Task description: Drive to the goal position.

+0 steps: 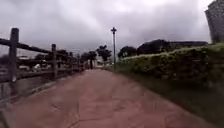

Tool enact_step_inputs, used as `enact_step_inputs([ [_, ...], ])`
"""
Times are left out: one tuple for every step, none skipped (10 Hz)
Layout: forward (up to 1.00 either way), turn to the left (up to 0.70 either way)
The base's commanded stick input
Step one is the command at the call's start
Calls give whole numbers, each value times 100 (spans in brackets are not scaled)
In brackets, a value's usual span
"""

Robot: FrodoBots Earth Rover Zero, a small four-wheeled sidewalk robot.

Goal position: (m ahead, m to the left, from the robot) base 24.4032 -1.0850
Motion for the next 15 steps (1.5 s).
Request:
enact_step_inputs([
  [98, 0],
  [98, 21],
  [96, 38],
  [92, 35],
  [92, 15],
  [92, 0],
  [92, 0],
  [92, 0],
  [92, 37],
  [92, 36],
  [92, 0],
  [92, 0],
  [92, 0],
  [92, 0],
  [92, 0],
])
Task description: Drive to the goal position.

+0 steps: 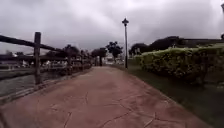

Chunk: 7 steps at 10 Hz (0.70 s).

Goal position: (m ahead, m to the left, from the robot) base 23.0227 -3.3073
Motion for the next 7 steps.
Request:
enact_step_inputs([
  [98, 1],
  [98, 39],
  [97, 36],
  [97, 10],
  [97, 0],
  [98, 0],
  [98, 0],
])
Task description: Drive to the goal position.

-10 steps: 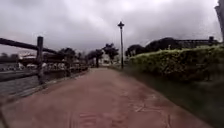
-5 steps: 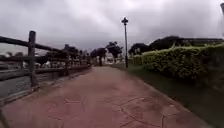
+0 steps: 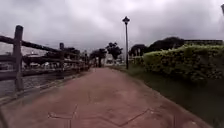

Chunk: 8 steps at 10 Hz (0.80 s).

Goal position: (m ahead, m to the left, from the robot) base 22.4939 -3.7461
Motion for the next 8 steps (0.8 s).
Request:
enact_step_inputs([
  [97, 28],
  [98, 28],
  [98, 14],
  [98, 0],
  [98, 0],
  [98, 0],
  [98, 0],
  [98, 28],
])
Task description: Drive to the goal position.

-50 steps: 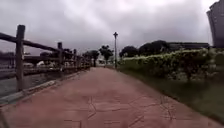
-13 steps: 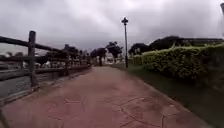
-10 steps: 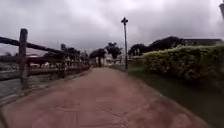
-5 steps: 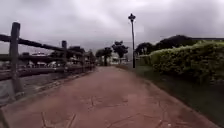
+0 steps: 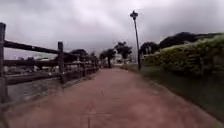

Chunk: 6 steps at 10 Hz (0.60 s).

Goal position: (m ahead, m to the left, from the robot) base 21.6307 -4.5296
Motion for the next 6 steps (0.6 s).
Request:
enact_step_inputs([
  [98, 9],
  [98, 0],
  [98, 0],
  [98, 0],
  [98, 0],
  [98, 0],
])
